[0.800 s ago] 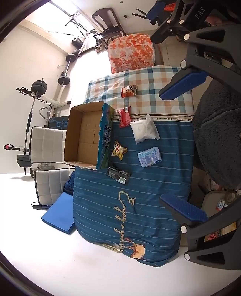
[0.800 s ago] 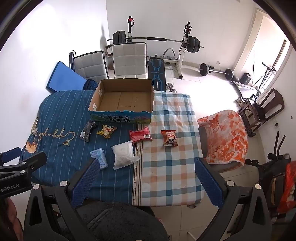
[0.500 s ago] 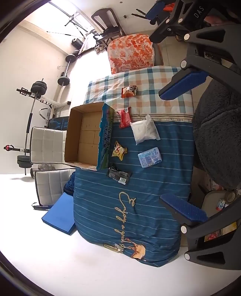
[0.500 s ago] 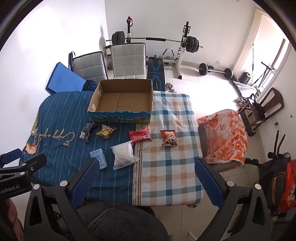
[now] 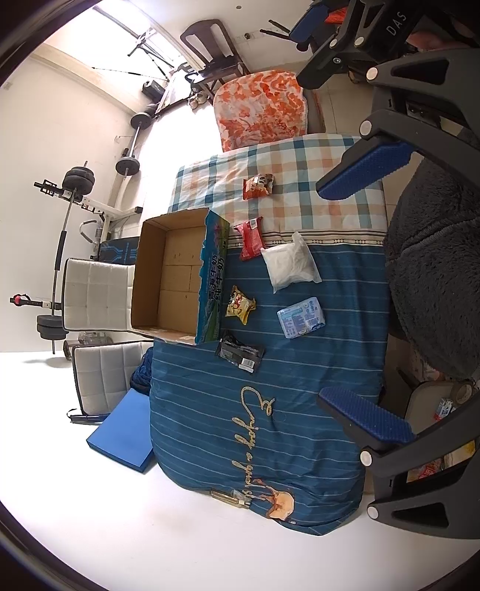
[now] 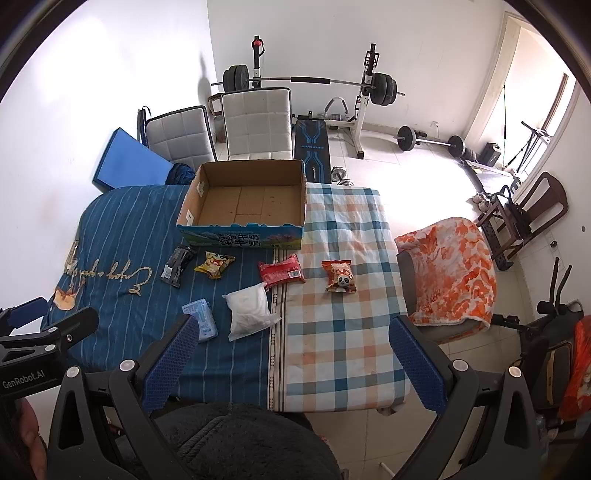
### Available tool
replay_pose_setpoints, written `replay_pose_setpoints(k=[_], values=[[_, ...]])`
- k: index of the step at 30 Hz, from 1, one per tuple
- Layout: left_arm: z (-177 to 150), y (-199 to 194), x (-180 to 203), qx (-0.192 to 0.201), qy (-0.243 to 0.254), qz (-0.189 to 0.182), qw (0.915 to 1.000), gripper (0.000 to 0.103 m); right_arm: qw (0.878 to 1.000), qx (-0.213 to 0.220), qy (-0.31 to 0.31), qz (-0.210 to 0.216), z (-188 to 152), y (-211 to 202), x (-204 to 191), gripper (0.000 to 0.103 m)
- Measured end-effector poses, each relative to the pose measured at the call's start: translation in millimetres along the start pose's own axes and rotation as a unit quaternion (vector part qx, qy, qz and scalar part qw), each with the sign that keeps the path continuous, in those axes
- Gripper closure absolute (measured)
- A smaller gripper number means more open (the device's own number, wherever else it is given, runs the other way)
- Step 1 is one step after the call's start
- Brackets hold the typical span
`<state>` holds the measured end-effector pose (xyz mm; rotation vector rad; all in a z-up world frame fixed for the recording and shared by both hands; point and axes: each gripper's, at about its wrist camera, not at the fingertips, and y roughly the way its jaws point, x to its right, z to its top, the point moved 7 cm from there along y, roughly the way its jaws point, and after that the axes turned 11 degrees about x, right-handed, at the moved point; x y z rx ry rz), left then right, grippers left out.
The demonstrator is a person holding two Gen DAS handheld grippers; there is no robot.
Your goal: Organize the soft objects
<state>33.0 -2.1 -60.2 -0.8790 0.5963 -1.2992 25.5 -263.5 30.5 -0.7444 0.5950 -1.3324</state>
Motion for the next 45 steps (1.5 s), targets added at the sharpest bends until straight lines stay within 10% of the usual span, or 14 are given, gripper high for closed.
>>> replay_pose_setpoints(k=[45], values=[[-11.0,-11.9,-11.1,0.007,0.009,-0.002,0.9999,0.000,1.000,0.012,0.017,0.005,-7.0,-20.9,-3.5,0.000]])
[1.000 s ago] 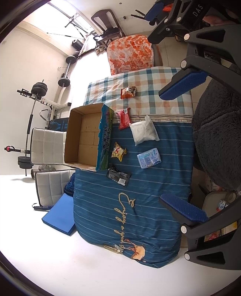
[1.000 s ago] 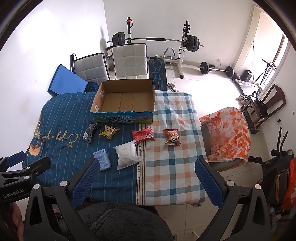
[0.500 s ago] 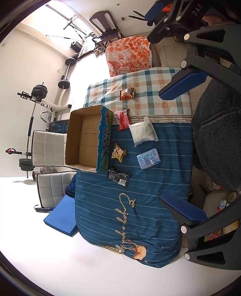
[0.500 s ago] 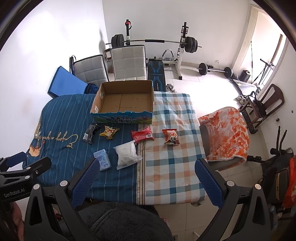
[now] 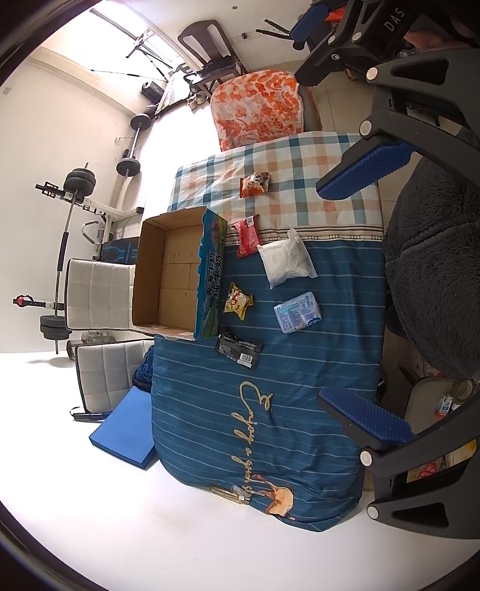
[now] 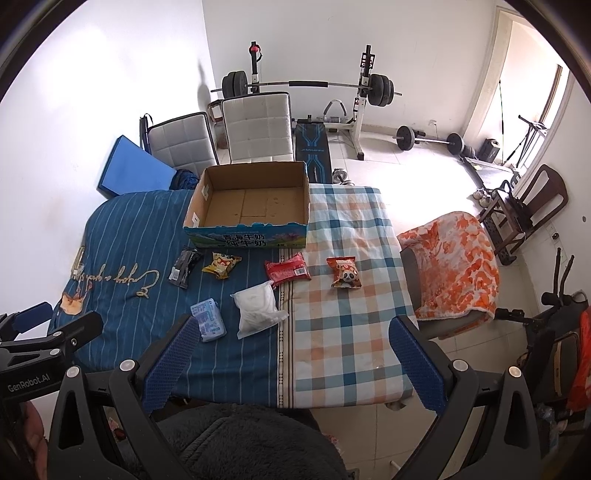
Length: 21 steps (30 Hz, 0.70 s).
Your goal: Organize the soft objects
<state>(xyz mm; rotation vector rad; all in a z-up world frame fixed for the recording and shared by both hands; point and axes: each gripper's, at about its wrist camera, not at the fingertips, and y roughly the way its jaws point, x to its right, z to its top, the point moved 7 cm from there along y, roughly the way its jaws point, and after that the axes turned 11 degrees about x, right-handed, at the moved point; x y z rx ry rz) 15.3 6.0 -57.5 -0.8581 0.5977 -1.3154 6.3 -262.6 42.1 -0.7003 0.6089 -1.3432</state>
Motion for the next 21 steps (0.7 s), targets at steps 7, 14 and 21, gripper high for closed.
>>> replay_pose_setpoints(k=[7,14,21], values=[[0.0,-0.3,-1.1,0.001,0.001,0.000,1.0000,0.000,1.000,0.000,0.000,0.000,-0.4,-0.5,-0.8,0.000],[4.1,0.6,-3.3,0.002,-0.001,0.002,1.0000,0.000,1.000,0.000,0.000,0.001,-0.5,-0.3,-0.8,0.000],[4.5,0.3,-4.2,0.003,-0.001,0.002,1.0000,0.000,1.000,0.000,0.000,0.001,0.6,0.1,-1.4,0.000]])
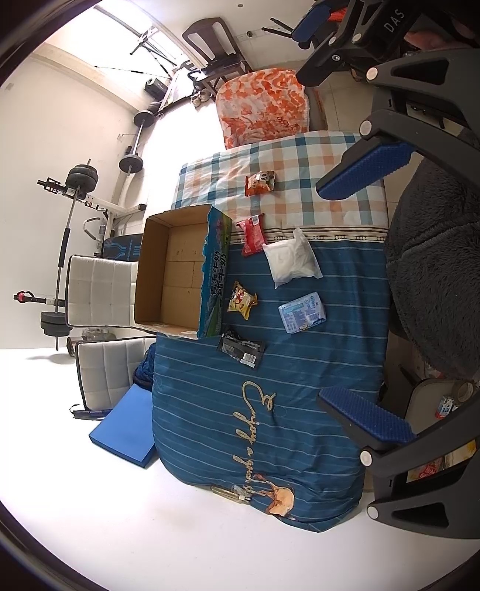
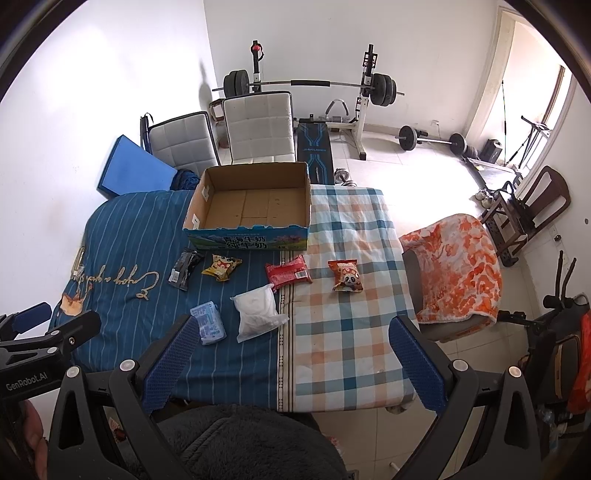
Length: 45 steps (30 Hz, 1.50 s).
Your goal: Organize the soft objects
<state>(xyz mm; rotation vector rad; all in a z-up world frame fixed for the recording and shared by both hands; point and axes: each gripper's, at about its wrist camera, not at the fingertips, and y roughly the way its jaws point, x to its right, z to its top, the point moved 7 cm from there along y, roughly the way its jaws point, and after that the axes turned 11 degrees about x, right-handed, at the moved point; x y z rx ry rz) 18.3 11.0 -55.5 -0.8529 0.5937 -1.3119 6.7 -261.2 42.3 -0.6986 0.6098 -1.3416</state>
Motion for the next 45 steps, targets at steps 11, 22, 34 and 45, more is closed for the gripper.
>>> replay_pose_setpoints(k=[11,22,34,45], values=[[2.7,8.3,-4.0,-0.007,-0.007,0.002,1.0000,0.000,1.000,-0.014,0.009,0.004,1.2,9.9,-0.6,0.000],[-9.0,120.9,-40.6,-0.064,-0.046,0.077,0.9939,0.000,0.990,-0.136,-0.012,0.043,-40.5,172.3,-22.2,0.000],[-97.3,294.1,-89.6,-0.211,-0.100,0.102,0.9671,0.000,0.960,-0.259,-0.104,0.040,-146.1,408.3,-103.4,0.000],[-139.0,356.6,-81.3,-0.269,-0.175,0.043,0.9461,0.000,0.935,-0.347,-0.040,0.058,-198.2,484.5,-95.9,0.015]])
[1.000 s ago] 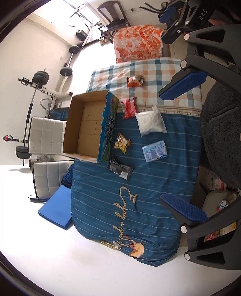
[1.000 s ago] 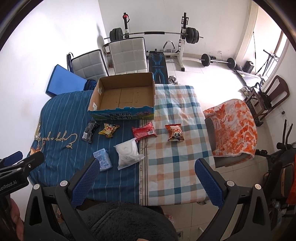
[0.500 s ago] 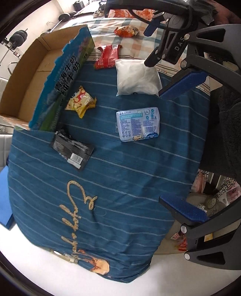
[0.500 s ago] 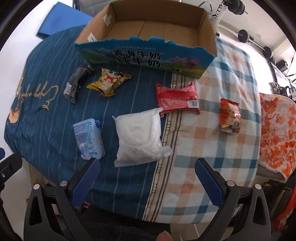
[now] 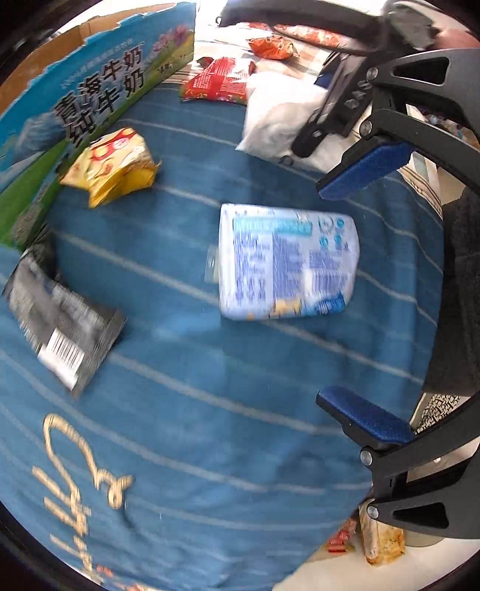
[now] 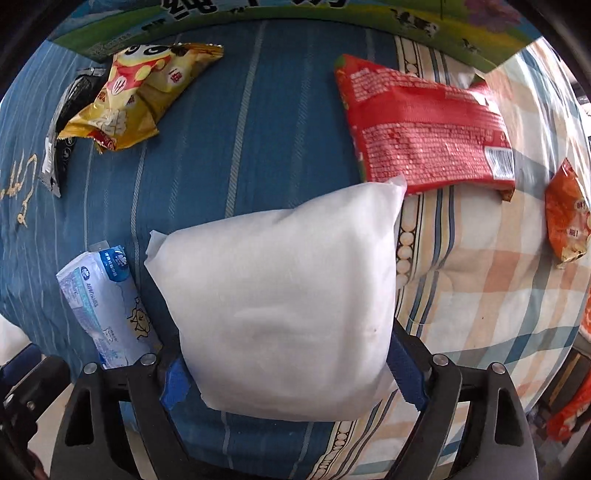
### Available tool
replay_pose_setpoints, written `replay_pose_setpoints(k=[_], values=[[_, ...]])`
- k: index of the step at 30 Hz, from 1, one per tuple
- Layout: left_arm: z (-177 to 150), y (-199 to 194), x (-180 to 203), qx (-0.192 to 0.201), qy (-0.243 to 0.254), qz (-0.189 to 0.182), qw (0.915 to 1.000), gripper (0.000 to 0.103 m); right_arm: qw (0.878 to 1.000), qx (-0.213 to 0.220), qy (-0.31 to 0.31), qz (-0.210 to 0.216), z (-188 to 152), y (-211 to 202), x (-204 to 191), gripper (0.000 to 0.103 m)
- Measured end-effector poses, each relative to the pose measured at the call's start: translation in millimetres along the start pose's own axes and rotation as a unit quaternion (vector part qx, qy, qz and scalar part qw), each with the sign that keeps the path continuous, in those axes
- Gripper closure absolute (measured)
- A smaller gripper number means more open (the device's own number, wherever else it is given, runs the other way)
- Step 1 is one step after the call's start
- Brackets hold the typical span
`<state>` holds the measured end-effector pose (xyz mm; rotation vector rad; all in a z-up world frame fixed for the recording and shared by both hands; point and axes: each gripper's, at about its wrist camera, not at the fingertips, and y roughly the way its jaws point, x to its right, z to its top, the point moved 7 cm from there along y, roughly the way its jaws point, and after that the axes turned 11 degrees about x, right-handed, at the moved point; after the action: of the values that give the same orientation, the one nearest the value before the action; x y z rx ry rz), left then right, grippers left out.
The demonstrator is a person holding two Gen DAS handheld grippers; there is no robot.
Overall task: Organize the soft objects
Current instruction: 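Grasp the blue-white wipe pack with left tool while right tool grasps white pouch, then carry wipe pack with left tool while right tool carries white pouch into box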
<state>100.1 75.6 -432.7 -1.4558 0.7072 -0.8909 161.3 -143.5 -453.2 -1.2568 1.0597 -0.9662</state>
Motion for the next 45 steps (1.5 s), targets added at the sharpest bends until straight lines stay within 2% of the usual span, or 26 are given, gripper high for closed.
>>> replay_pose_setpoints(k=[5,7,8,10,11,12,17,19,26,31,37,42,44,45], values=[[-5.2,32.3,18.0,-0.027,0.011,-0.006,0.9996,0.000,1.000,-0.003,0.000,-0.017,-7.2,-4.7,31.1,0.020],[-8.1,48.0,22.5,-0.037,0.021,0.006,0.9991,0.016,1.000,-0.012,0.012,-0.017,-9.9,-1.0,43.6,0.020],[-10.4,55.0,23.7,-0.042,0.026,0.013,0.9987,0.028,1.000,-0.017,0.017,-0.019,-11.9,-0.1,49.1,0.020],[-17.3,65.5,27.0,-0.052,0.036,0.019,0.9978,0.037,0.999,-0.019,0.026,-0.012,-14.2,7.7,56.6,0.020],[-19.1,66.1,28.2,-0.047,0.042,0.028,0.9976,0.045,0.999,-0.018,0.027,-0.007,-14.6,9.9,58.7,0.020],[-21.0,63.8,30.7,-0.038,0.050,0.033,0.9975,0.049,0.999,-0.018,0.026,-0.006,-15.2,10.4,59.8,0.021],[-36.7,50.4,46.3,-0.025,0.074,0.051,0.9957,0.054,1.000,-0.010,0.020,-0.004,-17.1,20.9,64.9,0.027],[-43.5,44.0,53.6,-0.020,0.080,0.061,0.9948,0.054,1.000,-0.011,0.015,-0.003,-11.5,8.5,76.5,0.030],[-86.5,-6.3,91.4,0.006,0.098,0.072,0.9926,0.057,1.000,0.002,0.007,0.009,-20.3,-7.5,93.4,0.033],[-112.2,-50.0,128.6,0.035,0.112,0.060,0.9913,0.057,1.000,0.019,-0.002,0.024,-17.1,-26.8,105.9,0.035],[-127.6,-116.3,174.7,0.086,0.128,0.026,0.9878,0.057,0.997,0.060,0.003,0.055,-11.2,-78.4,130.8,0.035],[-97.2,-181.1,193.1,0.139,0.150,-0.004,0.9788,0.057,0.992,0.101,0.019,0.076,-0.4,-146.1,100.8,0.035],[-66.9,-204.5,195.6,0.158,0.163,-0.017,0.9736,0.057,0.989,0.119,0.030,0.084,14.1,-163.5,98.4,0.035],[-58.3,-215.9,204.2,0.166,0.170,-0.022,0.9711,0.057,0.987,0.129,0.034,0.085,12.2,-179.3,85.3,0.035]])
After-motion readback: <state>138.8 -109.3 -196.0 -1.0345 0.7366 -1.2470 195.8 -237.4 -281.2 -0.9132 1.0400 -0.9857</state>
